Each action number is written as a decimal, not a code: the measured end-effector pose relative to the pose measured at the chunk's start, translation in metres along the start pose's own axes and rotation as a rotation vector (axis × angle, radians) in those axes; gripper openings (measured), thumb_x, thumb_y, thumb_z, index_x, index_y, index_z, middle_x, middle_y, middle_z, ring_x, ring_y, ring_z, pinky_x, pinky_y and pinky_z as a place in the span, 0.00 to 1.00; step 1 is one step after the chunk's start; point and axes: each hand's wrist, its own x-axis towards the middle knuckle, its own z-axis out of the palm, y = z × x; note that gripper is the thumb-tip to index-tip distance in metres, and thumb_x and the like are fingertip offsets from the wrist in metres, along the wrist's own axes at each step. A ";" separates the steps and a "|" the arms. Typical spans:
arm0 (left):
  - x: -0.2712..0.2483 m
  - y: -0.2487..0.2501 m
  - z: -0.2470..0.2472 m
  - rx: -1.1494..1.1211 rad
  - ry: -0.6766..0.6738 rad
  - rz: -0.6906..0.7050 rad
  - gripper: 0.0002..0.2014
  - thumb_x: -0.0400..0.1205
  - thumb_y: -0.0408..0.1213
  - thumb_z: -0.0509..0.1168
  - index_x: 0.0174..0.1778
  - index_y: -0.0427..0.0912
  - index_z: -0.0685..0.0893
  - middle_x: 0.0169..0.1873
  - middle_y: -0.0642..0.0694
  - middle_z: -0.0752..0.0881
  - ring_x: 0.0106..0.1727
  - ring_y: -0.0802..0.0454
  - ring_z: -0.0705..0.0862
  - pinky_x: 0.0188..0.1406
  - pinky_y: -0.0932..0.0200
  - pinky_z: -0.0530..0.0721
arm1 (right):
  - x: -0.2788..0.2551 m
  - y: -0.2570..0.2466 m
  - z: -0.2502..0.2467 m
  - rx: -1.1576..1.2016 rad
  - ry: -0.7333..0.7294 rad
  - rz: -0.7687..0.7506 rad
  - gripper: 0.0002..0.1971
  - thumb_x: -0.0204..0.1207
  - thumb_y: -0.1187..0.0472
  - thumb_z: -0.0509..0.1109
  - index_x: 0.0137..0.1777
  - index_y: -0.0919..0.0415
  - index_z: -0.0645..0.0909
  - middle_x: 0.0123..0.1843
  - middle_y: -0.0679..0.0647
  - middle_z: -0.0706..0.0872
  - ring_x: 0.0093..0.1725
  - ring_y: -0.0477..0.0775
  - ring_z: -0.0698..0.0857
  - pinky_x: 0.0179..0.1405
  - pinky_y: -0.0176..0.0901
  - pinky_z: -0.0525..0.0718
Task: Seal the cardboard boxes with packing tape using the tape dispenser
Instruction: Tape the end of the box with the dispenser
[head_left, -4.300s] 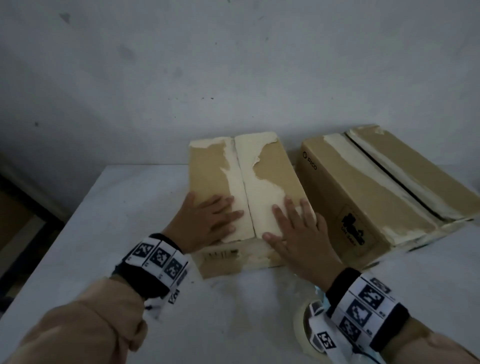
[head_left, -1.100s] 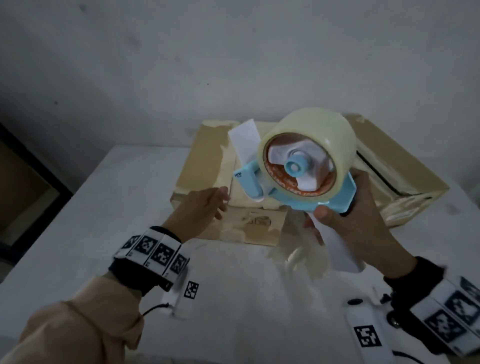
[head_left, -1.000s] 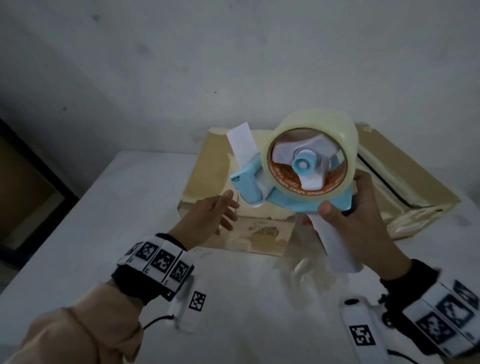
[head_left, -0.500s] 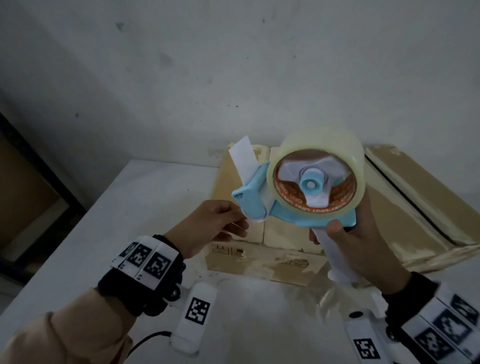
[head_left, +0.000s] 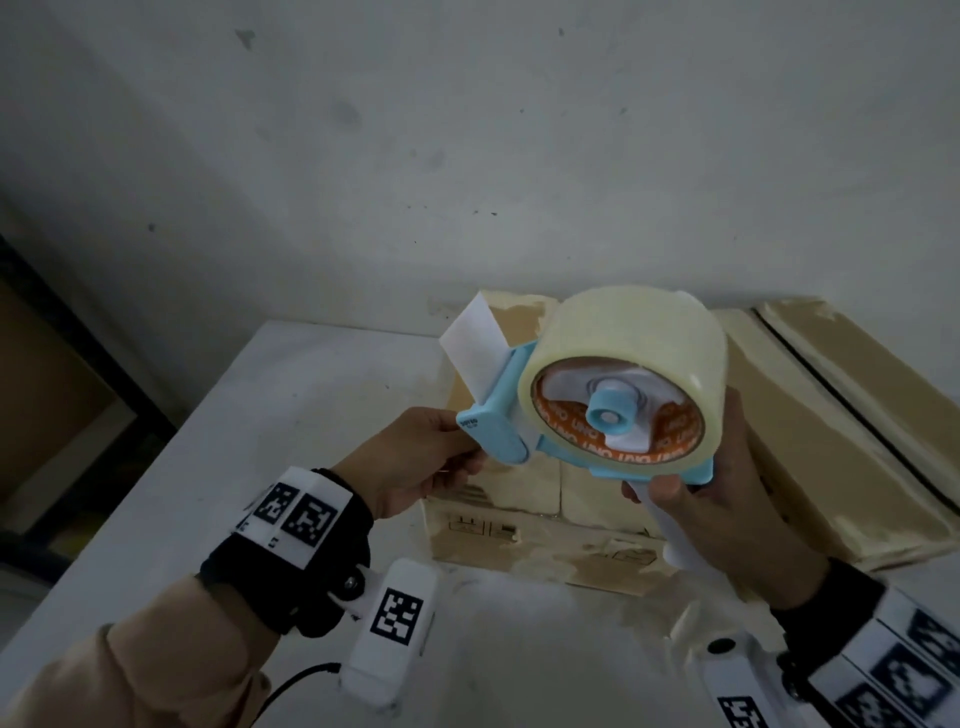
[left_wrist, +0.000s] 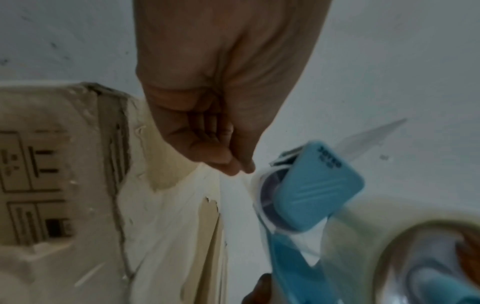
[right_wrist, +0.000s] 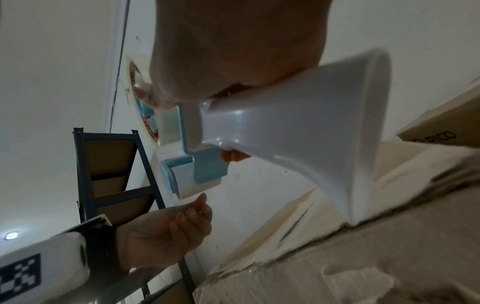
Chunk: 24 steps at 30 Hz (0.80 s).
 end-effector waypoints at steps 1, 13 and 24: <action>0.000 -0.001 -0.001 0.040 0.027 0.012 0.12 0.83 0.27 0.58 0.36 0.37 0.83 0.22 0.49 0.80 0.18 0.64 0.76 0.19 0.73 0.76 | 0.000 0.001 0.000 -0.012 -0.017 -0.001 0.34 0.65 0.39 0.73 0.65 0.48 0.61 0.59 0.42 0.77 0.52 0.41 0.82 0.43 0.32 0.84; 0.004 -0.023 -0.009 0.313 0.277 0.138 0.07 0.78 0.24 0.65 0.35 0.26 0.84 0.33 0.32 0.85 0.30 0.54 0.85 0.34 0.62 0.86 | 0.017 -0.004 -0.013 -0.175 -0.263 0.095 0.32 0.53 0.27 0.72 0.56 0.20 0.59 0.54 0.18 0.73 0.54 0.28 0.79 0.45 0.24 0.80; -0.010 -0.047 -0.045 0.282 0.431 0.114 0.11 0.79 0.39 0.67 0.32 0.38 0.83 0.26 0.47 0.82 0.19 0.65 0.78 0.20 0.74 0.77 | 0.006 0.006 -0.041 -0.221 -0.268 0.126 0.31 0.54 0.26 0.72 0.56 0.21 0.62 0.55 0.25 0.78 0.52 0.34 0.82 0.43 0.27 0.83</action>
